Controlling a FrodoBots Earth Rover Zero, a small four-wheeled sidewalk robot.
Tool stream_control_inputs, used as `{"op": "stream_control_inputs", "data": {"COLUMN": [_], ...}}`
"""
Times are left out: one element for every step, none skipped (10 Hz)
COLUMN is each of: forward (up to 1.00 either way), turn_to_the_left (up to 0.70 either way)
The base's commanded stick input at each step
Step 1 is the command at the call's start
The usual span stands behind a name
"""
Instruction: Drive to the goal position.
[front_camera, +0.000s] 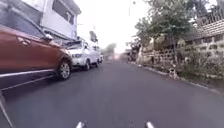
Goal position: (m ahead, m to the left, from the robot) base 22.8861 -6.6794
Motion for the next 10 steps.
{"op": "stream_control_inputs", "data": {"forward": [0.70, 0.70, 0.70, 0.70, 0.70, 0.70, 0.70, 0.70, 0.70, 0.70], "turn_to_the_left": [0.00, 0.00, 0.00, 0.00, 0.02, 0.09, 0.16, 0.04, 0.00, 0.00]}}
